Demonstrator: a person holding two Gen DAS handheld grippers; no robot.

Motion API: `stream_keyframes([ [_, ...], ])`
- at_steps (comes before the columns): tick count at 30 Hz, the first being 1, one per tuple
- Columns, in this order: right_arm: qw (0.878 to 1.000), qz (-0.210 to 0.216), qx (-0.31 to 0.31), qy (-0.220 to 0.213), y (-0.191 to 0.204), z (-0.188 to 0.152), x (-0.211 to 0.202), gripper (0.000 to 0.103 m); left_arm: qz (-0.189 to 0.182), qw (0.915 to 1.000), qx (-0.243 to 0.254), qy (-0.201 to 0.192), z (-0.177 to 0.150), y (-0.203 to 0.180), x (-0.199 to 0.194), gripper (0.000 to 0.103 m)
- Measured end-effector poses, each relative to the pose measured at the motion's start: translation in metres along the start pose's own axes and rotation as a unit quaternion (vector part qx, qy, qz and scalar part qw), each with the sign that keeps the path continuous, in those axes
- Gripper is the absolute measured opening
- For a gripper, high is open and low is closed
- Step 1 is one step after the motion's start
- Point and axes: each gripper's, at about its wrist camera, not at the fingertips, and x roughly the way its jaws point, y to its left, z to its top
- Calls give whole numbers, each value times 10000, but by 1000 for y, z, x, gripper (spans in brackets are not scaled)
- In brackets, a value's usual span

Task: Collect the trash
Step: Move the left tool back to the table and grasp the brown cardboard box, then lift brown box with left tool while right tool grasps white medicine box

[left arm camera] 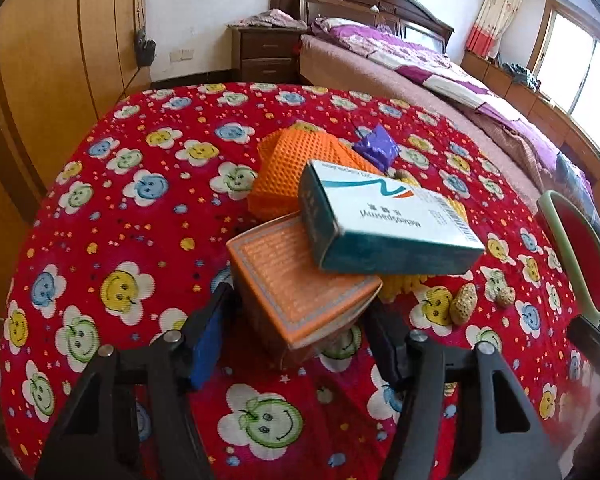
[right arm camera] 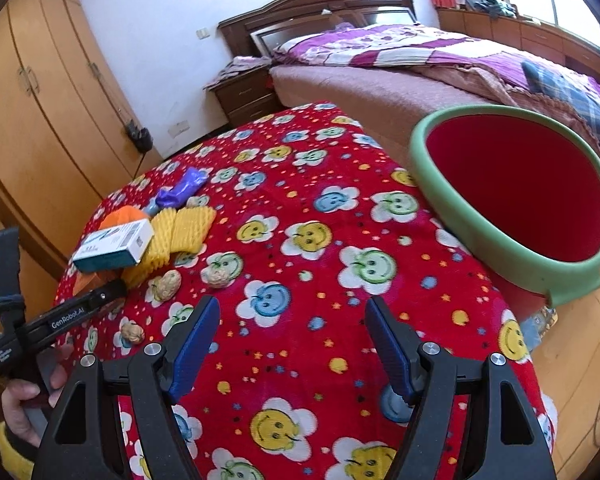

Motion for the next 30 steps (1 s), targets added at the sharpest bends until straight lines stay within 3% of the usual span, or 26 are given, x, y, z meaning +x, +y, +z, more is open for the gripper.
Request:
stream_keyframes([
  [6,9993,164,-320,75,25,8,9,76,-82,9996,-120,-248,3,11,-20,51],
  [21,9919,700,-1026,274,97,14,31,76,205,9973,-561,-418,-2,59,-44,49],
  [30,9739,891,-1994,611,147,13,60,76,303,9962,-701,-429,-8,76,-50,49],
])
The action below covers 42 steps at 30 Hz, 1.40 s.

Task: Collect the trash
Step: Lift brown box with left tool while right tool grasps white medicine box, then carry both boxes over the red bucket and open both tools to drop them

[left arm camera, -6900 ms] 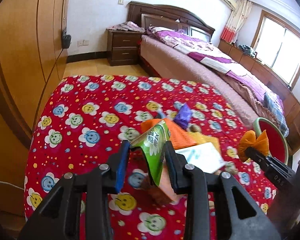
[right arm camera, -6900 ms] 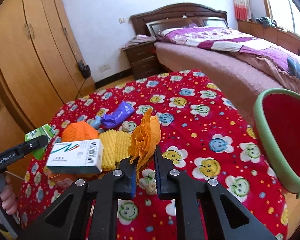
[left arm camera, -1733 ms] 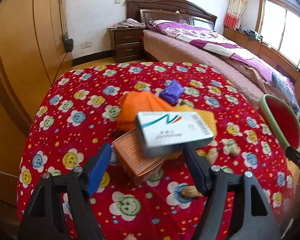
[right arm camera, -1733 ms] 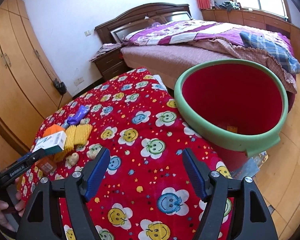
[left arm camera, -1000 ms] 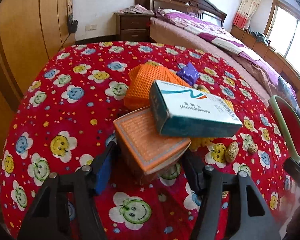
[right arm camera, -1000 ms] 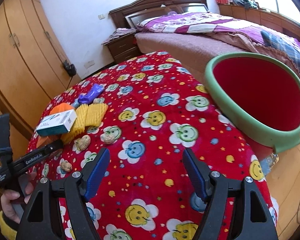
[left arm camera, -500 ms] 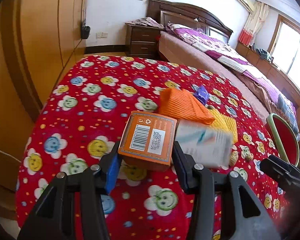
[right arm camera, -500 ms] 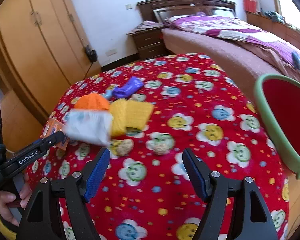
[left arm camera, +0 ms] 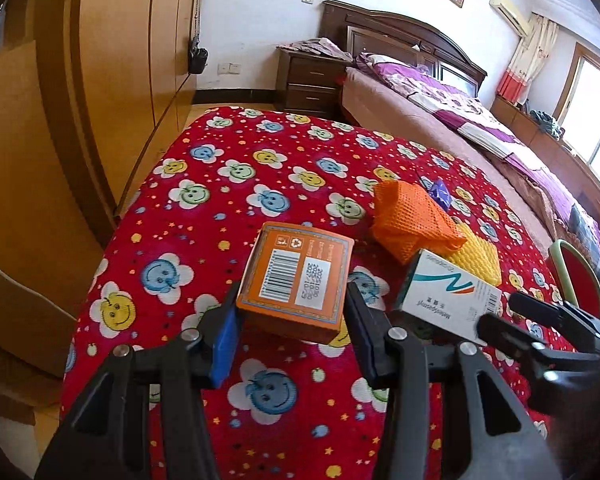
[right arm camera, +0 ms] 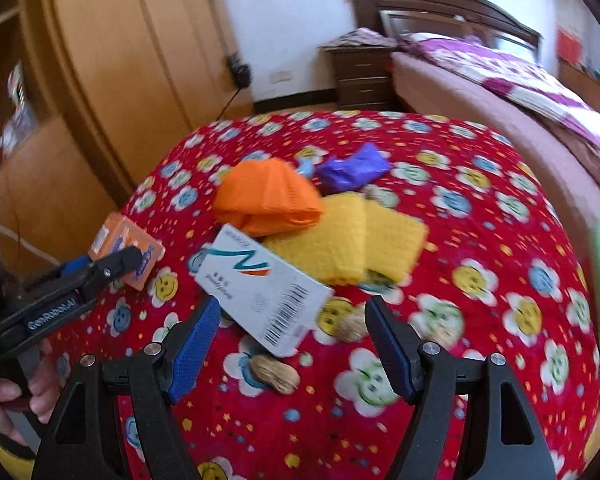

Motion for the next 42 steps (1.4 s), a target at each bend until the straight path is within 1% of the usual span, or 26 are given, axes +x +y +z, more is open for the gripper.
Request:
stream_keyframes([
  [5,9985,-121,-495,213,16,4,20,76,37,10000,-57,7,-2,5,1,49],
  [8,9977,-181,-611,231,20,3,28,76,45,10000,-70,10,-2,6,2,49],
  [10,9980,-159,-563,238,19,1,32,76,43,10000,-70,10,-3,7,2,49],
  [11,9982,-135,-537,241,18,0,33,75,45,10000,-67,9,-3,7,2,49],
  [12,9982,-118,-530,245,17,-1,33,70,46,10000,-68,9,-3,7,2,49],
  [13,9982,-112,-538,250,17,-2,34,68,45,10000,-66,9,-3,7,2,49],
  [18,9981,-125,-580,163,19,-8,29,63,36,10000,-48,3,-4,6,2,49],
  [21,9989,-47,-464,97,17,-10,21,61,13,10000,-14,-10,-4,3,1,49],
  [26,9998,38,-167,-138,9,-14,-1,61,-67,9999,76,-35,-4,-8,-3,49],
  [33,9981,40,331,-527,-11,-21,-36,61,-285,9993,229,-25,-6,-28,-9,49],
  [42,9900,-482,1010,-855,-53,-42,-76,61,-581,9969,519,50,-9,-64,-15,49],
])
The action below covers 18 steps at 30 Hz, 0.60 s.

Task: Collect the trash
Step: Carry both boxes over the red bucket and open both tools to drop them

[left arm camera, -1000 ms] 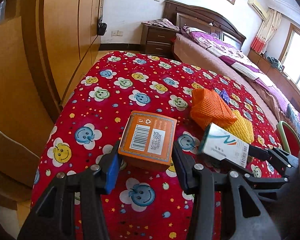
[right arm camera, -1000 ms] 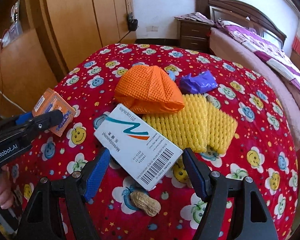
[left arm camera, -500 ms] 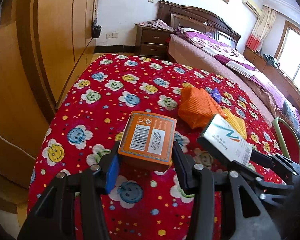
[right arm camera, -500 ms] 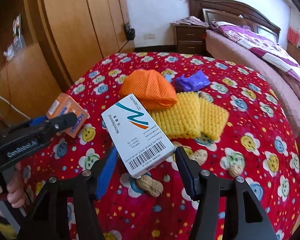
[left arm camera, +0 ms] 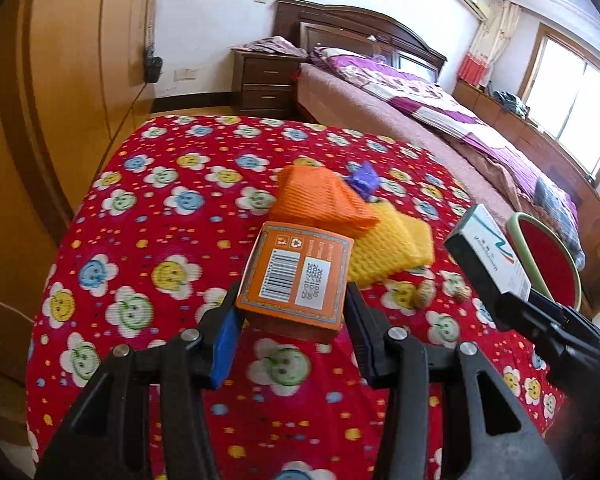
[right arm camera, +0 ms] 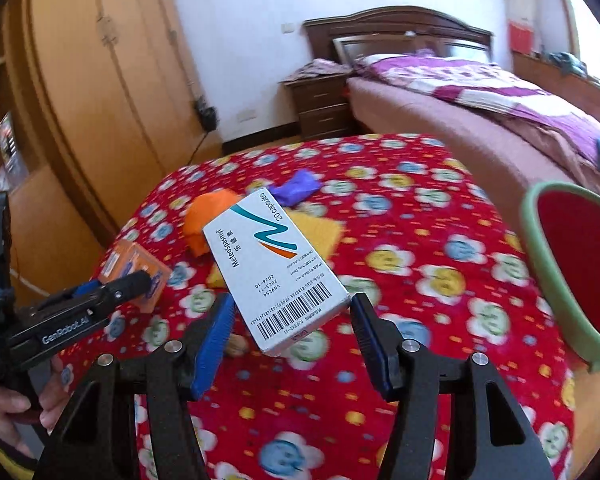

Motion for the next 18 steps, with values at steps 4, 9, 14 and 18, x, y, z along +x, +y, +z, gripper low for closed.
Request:
stream_keyframes([
  [4,9993,-197,296,-114,-26,-4,-14,61,-139,9998,169,37,0,-20,0,49],
  [9,9968,-459,600,-258,-53,-6,-27,61,-281,9988,380,108,1,-45,2,49],
  [14,9929,-706,869,-407,-78,-8,-41,61,-448,9969,619,173,5,-75,6,49],
  [18,9887,-983,1004,-517,-96,-7,-50,61,-608,9947,804,197,9,-99,12,49],
])
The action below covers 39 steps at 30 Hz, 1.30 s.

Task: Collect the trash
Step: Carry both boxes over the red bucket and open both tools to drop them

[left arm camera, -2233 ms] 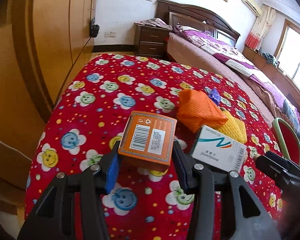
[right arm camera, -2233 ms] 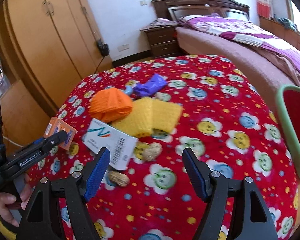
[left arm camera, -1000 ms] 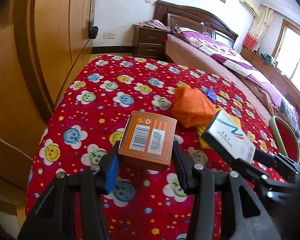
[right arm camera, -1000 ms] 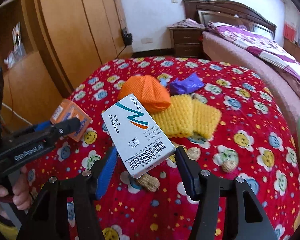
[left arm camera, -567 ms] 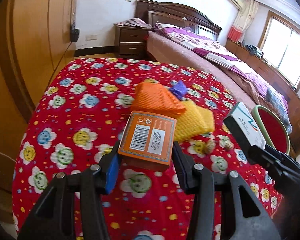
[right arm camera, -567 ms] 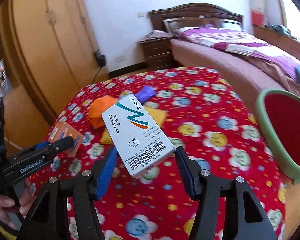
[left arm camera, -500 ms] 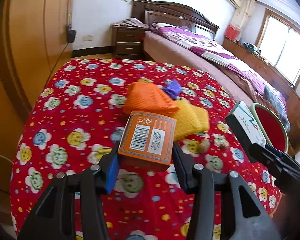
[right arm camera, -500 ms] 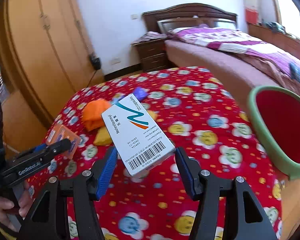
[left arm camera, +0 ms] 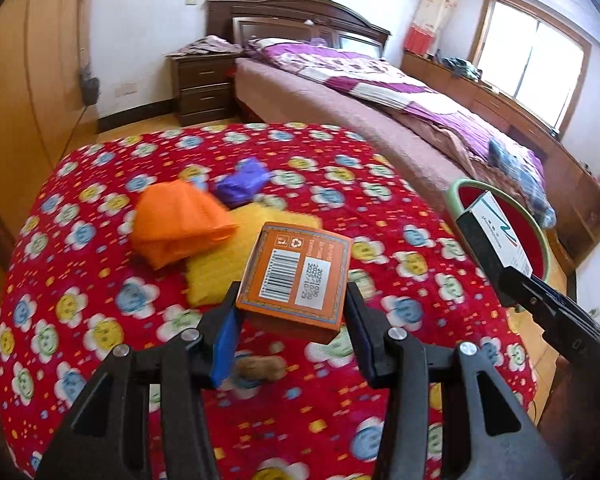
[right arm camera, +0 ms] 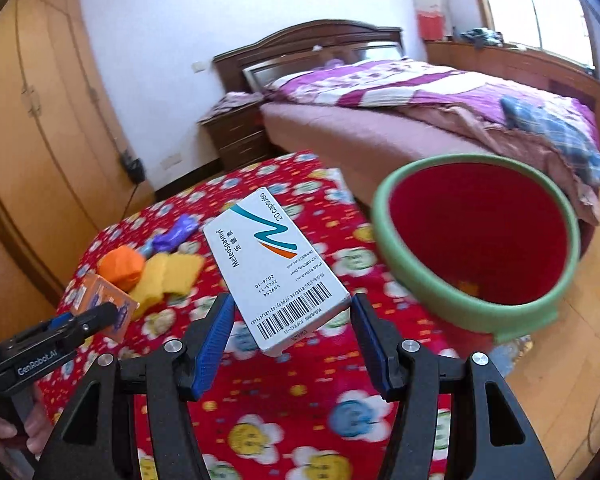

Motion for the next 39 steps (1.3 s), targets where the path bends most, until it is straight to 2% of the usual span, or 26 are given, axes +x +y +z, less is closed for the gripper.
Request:
stream_keyframes([
  [8,9976,-564,361,-148,-51,11,-7,61,-364,9982,481,43,17,-55,20,49],
  [17,9926,-1020,652,-93,-102,19,-3,61,-716,9930,941,48,37,-117,40,49],
  [28,9871,-1290,943,85,-143,22,9,61,-897,9880,1251,101,46,-166,63,49],
  [39,9856,-1156,1232,87,-169,23,15,62,-1085,9837,1420,190,50,-193,88,49],
])
